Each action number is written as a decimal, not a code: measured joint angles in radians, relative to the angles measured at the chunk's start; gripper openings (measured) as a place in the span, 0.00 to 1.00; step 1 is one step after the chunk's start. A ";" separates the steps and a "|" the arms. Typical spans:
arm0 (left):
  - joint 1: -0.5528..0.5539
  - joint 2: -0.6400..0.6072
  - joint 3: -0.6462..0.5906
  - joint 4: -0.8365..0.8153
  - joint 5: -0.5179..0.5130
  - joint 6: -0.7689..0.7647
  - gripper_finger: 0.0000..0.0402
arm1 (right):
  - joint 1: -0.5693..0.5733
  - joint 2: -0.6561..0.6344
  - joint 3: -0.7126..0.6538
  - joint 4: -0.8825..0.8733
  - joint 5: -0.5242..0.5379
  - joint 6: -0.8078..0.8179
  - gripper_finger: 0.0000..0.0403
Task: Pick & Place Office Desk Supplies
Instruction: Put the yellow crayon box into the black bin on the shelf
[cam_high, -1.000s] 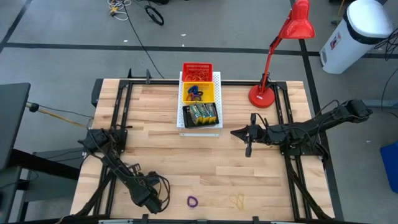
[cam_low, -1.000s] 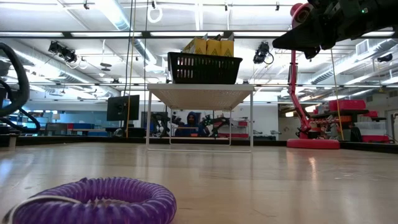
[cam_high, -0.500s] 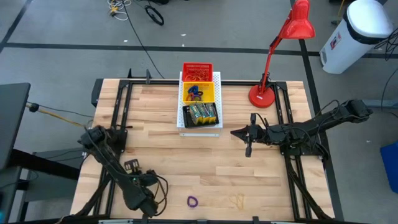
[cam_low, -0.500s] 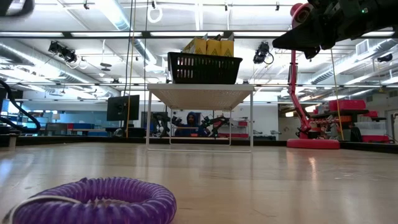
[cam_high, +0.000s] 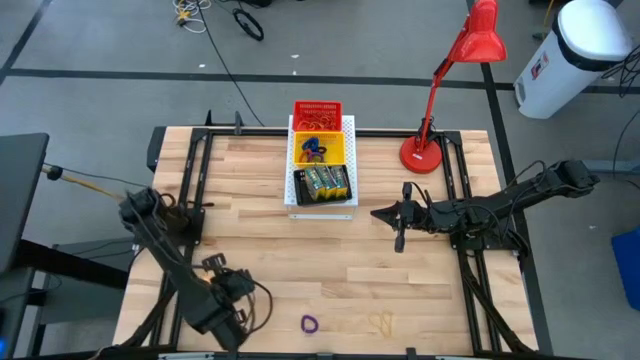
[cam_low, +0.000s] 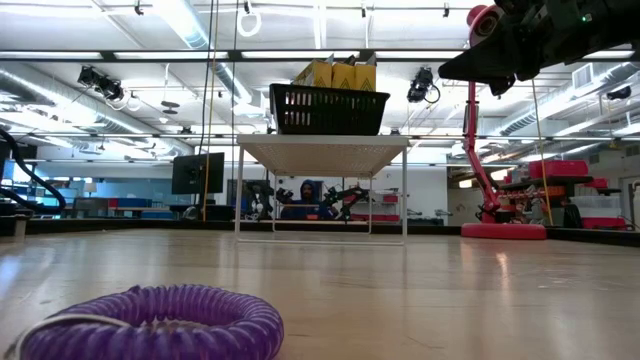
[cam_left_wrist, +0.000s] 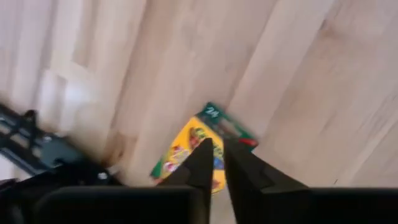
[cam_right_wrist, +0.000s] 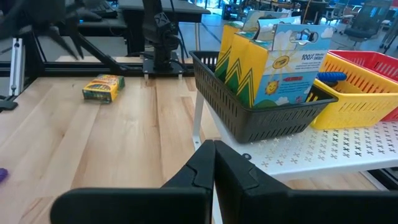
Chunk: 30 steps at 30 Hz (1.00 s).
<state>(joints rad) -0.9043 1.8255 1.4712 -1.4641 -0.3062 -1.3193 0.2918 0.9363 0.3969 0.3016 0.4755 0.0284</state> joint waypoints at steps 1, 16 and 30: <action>0.013 0.017 0.000 0.023 0.008 0.002 0.13 | 0.000 0.000 0.000 0.000 0.000 0.000 0.03; 0.200 0.231 -0.001 0.153 0.207 0.145 0.34 | 0.000 0.000 0.000 0.000 -0.004 0.001 0.03; 0.192 0.237 -0.163 0.220 0.339 0.105 0.34 | 0.018 0.000 0.000 -0.001 -0.012 -0.007 0.03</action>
<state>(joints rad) -0.7126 2.0620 1.3079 -1.2440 0.0331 -1.2141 0.3095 0.9363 0.3969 0.3008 0.4637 0.0212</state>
